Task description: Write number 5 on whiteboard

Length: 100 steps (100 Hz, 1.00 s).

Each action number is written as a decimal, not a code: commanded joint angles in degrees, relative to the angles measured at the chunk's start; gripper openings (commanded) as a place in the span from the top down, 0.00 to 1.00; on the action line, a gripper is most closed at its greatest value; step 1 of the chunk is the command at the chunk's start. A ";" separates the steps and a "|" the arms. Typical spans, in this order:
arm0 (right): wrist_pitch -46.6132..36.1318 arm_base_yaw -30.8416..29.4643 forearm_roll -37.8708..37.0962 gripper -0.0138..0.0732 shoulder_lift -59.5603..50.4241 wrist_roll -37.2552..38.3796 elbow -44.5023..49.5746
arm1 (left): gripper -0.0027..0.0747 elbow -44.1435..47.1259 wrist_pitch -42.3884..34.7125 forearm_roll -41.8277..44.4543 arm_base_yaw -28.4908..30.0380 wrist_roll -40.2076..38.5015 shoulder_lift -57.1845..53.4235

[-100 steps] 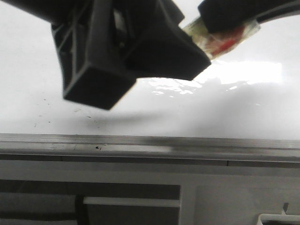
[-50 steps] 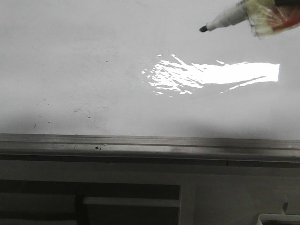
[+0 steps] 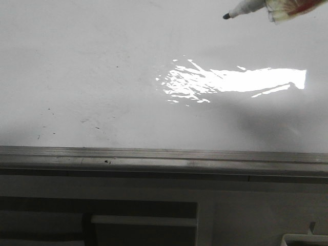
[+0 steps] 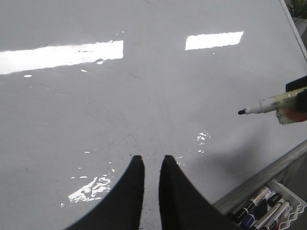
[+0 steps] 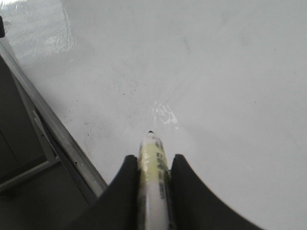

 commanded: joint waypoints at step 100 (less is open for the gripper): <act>-8.24 0.17 -7.97 0.90 12.44 -0.63 -6.99 | 0.99 -1.59 -3.89 -0.52 -0.01 -0.10 0.21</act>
